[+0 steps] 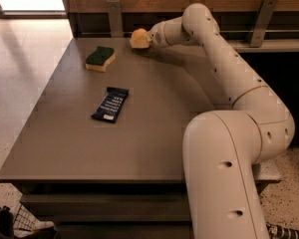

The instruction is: Pick orange

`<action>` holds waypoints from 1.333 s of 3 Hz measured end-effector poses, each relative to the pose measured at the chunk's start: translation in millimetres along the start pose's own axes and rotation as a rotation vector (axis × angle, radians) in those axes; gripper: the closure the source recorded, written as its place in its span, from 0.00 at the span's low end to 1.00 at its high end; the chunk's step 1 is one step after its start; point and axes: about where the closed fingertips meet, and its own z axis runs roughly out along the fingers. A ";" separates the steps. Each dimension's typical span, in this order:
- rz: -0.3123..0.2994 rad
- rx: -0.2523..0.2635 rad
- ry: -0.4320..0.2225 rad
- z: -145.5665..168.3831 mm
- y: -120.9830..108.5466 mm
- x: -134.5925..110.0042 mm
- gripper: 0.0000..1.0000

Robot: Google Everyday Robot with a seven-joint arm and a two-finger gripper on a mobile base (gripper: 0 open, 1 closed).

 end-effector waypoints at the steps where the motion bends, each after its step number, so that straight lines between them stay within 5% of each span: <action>1: -0.037 0.003 0.012 -25.6 8.4 -15.5 1.00; 2: -0.086 0.011 0.015 -59.8 22.7 -37.7 1.00; 3: -0.176 0.032 0.044 -119.5 69.5 -67.2 1.00; 4: -0.176 0.032 0.044 -119.4 69.5 -67.1 1.00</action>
Offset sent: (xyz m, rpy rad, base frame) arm -0.0802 -0.0381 0.1126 -0.1056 -0.1161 0.0345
